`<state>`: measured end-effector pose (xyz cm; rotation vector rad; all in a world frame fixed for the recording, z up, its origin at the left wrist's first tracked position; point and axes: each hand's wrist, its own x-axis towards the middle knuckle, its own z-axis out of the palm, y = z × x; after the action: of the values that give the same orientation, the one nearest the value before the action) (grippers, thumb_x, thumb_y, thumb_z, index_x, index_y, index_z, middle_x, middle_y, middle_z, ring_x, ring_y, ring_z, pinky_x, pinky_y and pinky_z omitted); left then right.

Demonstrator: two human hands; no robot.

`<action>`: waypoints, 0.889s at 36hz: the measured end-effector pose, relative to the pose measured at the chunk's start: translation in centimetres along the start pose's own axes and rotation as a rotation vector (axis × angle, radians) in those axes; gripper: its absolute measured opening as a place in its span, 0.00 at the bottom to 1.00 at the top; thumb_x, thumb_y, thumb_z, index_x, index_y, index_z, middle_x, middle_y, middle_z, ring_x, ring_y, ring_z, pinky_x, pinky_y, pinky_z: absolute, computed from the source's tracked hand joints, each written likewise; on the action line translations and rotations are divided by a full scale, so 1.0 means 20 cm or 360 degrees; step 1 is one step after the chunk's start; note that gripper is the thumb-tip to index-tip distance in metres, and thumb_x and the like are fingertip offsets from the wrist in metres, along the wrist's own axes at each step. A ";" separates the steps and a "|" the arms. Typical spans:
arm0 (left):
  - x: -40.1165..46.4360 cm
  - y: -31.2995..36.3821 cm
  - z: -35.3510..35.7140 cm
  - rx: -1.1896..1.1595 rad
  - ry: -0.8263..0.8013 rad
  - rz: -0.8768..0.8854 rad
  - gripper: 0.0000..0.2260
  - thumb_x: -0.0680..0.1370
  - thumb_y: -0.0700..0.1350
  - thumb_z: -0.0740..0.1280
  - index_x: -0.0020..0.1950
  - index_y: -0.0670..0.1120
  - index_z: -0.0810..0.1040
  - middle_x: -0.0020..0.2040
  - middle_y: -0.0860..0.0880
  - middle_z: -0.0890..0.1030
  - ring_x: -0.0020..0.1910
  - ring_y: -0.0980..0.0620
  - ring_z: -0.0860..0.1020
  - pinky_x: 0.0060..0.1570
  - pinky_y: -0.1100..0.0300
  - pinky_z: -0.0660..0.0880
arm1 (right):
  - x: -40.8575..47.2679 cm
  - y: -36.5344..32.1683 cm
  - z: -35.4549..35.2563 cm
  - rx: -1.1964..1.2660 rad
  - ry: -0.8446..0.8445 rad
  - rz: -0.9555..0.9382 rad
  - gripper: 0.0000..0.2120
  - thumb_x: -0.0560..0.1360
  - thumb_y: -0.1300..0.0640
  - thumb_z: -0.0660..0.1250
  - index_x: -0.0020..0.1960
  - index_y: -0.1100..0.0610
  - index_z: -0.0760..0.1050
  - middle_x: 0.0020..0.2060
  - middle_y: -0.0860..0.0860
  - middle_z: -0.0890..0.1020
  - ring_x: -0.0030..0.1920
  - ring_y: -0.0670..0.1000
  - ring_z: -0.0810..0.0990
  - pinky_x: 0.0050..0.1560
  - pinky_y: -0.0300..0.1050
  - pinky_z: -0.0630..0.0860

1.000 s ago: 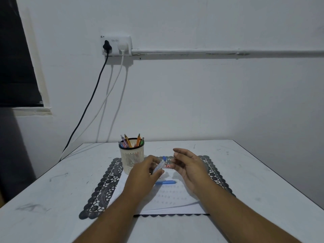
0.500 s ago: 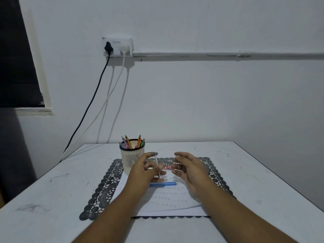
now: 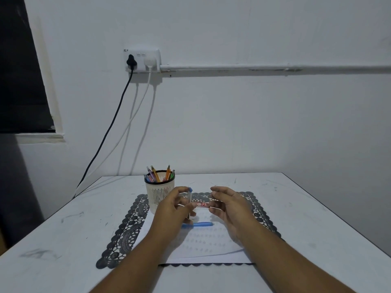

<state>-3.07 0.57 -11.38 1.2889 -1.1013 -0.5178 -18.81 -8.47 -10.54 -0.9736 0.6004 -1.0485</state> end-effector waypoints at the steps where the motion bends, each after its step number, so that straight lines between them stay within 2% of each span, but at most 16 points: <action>1: 0.01 -0.01 0.00 0.0070 0.0010 0.0017 0.14 0.78 0.38 0.73 0.59 0.54 0.80 0.43 0.47 0.84 0.42 0.48 0.86 0.39 0.48 0.84 | 0.00 0.00 -0.01 -0.0002 0.0005 0.0000 0.07 0.78 0.69 0.70 0.54 0.63 0.85 0.41 0.58 0.85 0.37 0.52 0.82 0.39 0.45 0.83; 4: 0.06 -0.02 -0.01 0.0450 -0.0025 0.0100 0.11 0.79 0.42 0.73 0.56 0.57 0.81 0.45 0.53 0.84 0.42 0.55 0.83 0.39 0.55 0.83 | 0.02 0.00 -0.03 -0.0028 0.0034 -0.0009 0.08 0.78 0.69 0.70 0.54 0.61 0.85 0.42 0.58 0.85 0.38 0.52 0.82 0.41 0.45 0.83; 6: 0.10 -0.02 -0.01 0.0902 -0.0098 0.0195 0.08 0.79 0.47 0.72 0.58 0.58 0.82 0.48 0.56 0.84 0.45 0.57 0.81 0.44 0.59 0.79 | 0.05 0.00 -0.05 -0.0054 0.0080 -0.0021 0.08 0.78 0.68 0.71 0.53 0.60 0.86 0.42 0.58 0.85 0.39 0.52 0.83 0.43 0.47 0.84; 9: 0.17 -0.01 0.01 0.1618 -0.0211 0.0335 0.11 0.81 0.53 0.68 0.63 0.56 0.81 0.53 0.55 0.84 0.51 0.55 0.79 0.48 0.57 0.76 | 0.08 0.00 -0.08 -0.0064 0.0148 -0.0026 0.07 0.78 0.68 0.71 0.53 0.60 0.86 0.44 0.59 0.85 0.40 0.53 0.83 0.44 0.49 0.84; 12: 0.24 0.02 0.07 0.1920 -0.0308 0.0394 0.10 0.82 0.51 0.65 0.62 0.54 0.79 0.55 0.53 0.83 0.53 0.52 0.78 0.48 0.56 0.76 | 0.10 0.00 -0.10 -0.0113 0.0200 -0.0043 0.07 0.78 0.68 0.71 0.52 0.60 0.86 0.43 0.59 0.86 0.40 0.54 0.83 0.42 0.50 0.84; 17: 0.35 0.01 0.17 0.2158 -0.0378 0.0360 0.10 0.81 0.44 0.64 0.61 0.54 0.79 0.55 0.51 0.82 0.53 0.50 0.78 0.44 0.57 0.73 | 0.13 0.01 -0.15 -0.0251 0.0204 -0.0071 0.07 0.79 0.66 0.70 0.53 0.59 0.84 0.38 0.56 0.85 0.36 0.53 0.83 0.39 0.50 0.82; 22: 0.43 -0.02 0.23 0.2284 -0.0404 0.0207 0.15 0.79 0.42 0.67 0.64 0.55 0.80 0.59 0.50 0.81 0.58 0.48 0.78 0.51 0.54 0.76 | 0.16 0.01 -0.16 -0.0385 0.0204 -0.0118 0.06 0.78 0.67 0.68 0.52 0.60 0.83 0.41 0.57 0.87 0.35 0.54 0.83 0.32 0.47 0.80; 26: 0.45 -0.04 0.23 0.2260 -0.0443 0.0188 0.12 0.79 0.45 0.68 0.61 0.54 0.82 0.56 0.50 0.82 0.56 0.48 0.79 0.49 0.56 0.77 | 0.19 0.02 -0.15 -0.0464 0.0205 -0.0130 0.05 0.78 0.65 0.68 0.49 0.60 0.82 0.41 0.59 0.87 0.35 0.56 0.82 0.32 0.47 0.77; 29: 0.44 -0.03 0.21 0.2217 -0.0409 0.0255 0.14 0.78 0.42 0.66 0.60 0.55 0.83 0.54 0.51 0.82 0.55 0.49 0.78 0.43 0.56 0.74 | 0.19 0.02 -0.16 -0.0521 0.0209 -0.0131 0.04 0.78 0.64 0.68 0.49 0.59 0.82 0.40 0.58 0.87 0.34 0.56 0.81 0.32 0.47 0.77; 32: 0.39 0.01 0.17 0.2037 -0.0408 0.0407 0.12 0.81 0.46 0.65 0.62 0.56 0.82 0.55 0.54 0.81 0.56 0.52 0.76 0.49 0.55 0.76 | 0.18 0.02 -0.16 -0.0580 0.0198 -0.0153 0.04 0.78 0.63 0.68 0.49 0.58 0.82 0.40 0.56 0.87 0.35 0.55 0.81 0.31 0.47 0.76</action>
<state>-2.65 -7.51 -8.69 2.1314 -1.9008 0.3356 -19.69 -12.85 -12.21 -1.2704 0.8745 -1.1126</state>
